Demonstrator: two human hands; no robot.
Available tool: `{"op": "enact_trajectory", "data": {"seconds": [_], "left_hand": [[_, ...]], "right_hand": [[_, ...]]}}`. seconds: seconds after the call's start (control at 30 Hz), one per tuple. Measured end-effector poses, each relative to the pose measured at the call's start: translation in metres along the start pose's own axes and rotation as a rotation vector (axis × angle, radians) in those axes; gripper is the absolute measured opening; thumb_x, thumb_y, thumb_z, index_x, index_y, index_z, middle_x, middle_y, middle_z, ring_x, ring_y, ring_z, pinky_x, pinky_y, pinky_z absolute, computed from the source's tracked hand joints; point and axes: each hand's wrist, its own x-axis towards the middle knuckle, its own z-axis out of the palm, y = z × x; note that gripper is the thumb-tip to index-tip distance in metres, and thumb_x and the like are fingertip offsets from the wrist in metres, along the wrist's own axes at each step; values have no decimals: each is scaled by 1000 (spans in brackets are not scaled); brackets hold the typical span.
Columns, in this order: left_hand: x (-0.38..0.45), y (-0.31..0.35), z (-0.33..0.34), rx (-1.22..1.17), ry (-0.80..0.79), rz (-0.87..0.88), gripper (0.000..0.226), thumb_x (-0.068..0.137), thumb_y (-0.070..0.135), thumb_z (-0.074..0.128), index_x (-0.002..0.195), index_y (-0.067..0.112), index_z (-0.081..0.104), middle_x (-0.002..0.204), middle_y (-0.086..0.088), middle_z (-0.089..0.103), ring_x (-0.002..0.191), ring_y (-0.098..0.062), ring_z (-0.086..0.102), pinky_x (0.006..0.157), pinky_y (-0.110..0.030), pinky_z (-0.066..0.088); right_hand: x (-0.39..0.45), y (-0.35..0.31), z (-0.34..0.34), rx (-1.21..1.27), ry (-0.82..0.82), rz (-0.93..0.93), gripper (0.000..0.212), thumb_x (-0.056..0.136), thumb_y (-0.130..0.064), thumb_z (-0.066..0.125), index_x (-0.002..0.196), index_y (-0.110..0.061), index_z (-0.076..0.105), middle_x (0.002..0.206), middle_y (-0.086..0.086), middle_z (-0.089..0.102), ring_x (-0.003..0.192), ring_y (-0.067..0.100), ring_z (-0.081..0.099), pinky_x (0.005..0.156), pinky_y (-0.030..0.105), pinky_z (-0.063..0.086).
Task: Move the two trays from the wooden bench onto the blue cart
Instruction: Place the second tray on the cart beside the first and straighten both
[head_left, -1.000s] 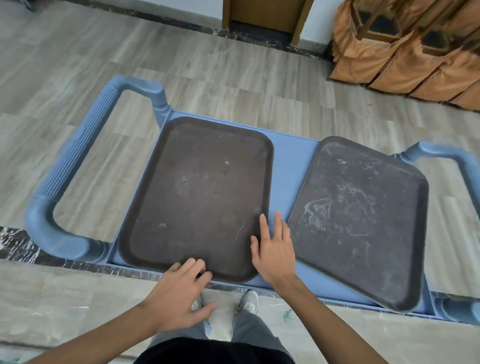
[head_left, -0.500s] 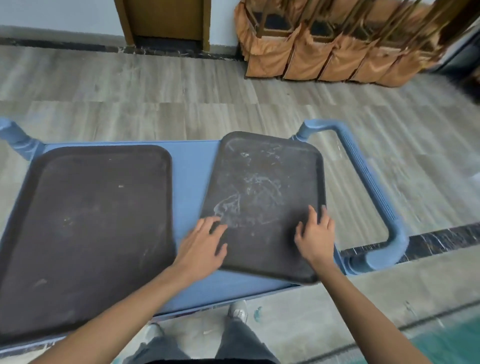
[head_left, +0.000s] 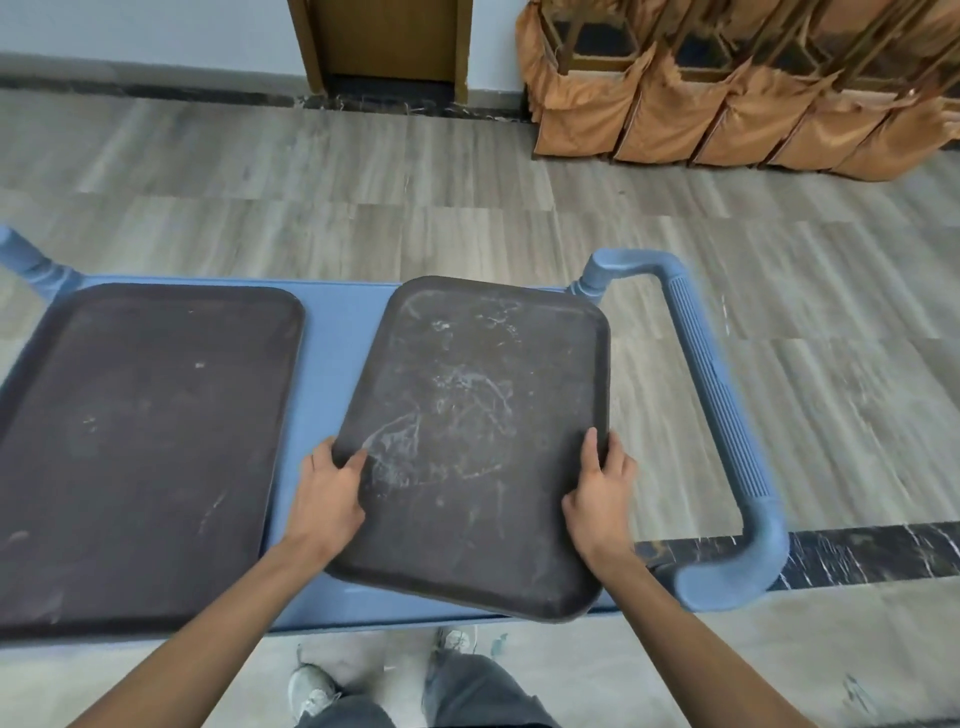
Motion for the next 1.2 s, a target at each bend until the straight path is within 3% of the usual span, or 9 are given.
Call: {"op": "enact_trajectory", "data": {"seconds": [0.1,0.23,0.4,0.53,0.63,0.7,0.8,1.0,1.2], "left_hand": [[-16,-4,3,-66,42,-47,58,79,-4,54,136,6,55,141,-28,35,121,-46,40,103,-48,42],[-36,-8,6,-63,100,-114,46,83,9,61,130,7,61,141,-31,37,120,-51,39,104,-51,39],[-50,-2,8,33,42,-149,48,88,29,61,134,14,58,152,-30,26,128,-48,32,104,-51,38],[-76,15,13,104,87,141,39,85,33,63,120,14,67,147,-18,44,133,-39,40,95,-54,46],[-106,28,25,36,-32,396,41,92,40,47,125,22,64,133,1,56,122,-20,50,92,-41,50],[-125,32,33,63,-76,478,45,92,46,43,126,25,63,122,6,58,111,-14,54,85,-35,53],[-147,32,42,117,-56,507,55,82,51,53,125,20,64,109,5,62,98,-16,60,75,-34,53],[-157,31,52,156,-7,499,70,78,55,51,136,16,54,117,2,59,103,-20,56,80,-40,49],[-161,29,62,195,-5,511,77,79,55,44,144,13,42,126,-2,52,110,-23,49,87,-43,44]], "right_hand": [[6,0,3,6,-12,-55,82,75,13,53,151,3,26,154,31,23,127,45,31,112,46,32],[10,-2,11,-4,-62,-110,81,81,10,54,154,-1,20,158,26,20,135,40,27,115,44,31],[15,-6,16,-19,-78,-145,79,84,9,55,154,-2,19,159,25,17,137,39,24,116,43,29],[14,-8,19,-35,-92,-146,73,88,6,52,154,-4,21,161,26,12,141,41,20,117,44,26],[6,-7,22,-49,-96,-145,64,93,0,45,154,-3,25,162,28,8,142,43,20,117,45,26],[-3,-5,23,-82,-93,-158,62,95,-7,44,154,-4,26,163,28,6,144,44,18,119,47,23],[-22,-1,26,-159,-70,-191,60,97,-17,44,154,-5,27,163,29,5,148,45,13,121,47,17],[-58,-4,31,-236,-102,-240,58,99,-28,43,154,-17,31,165,24,5,152,40,5,120,51,13],[-90,-8,40,-243,-98,-327,54,98,-30,44,152,-28,38,166,13,15,152,33,13,119,51,19]]}}
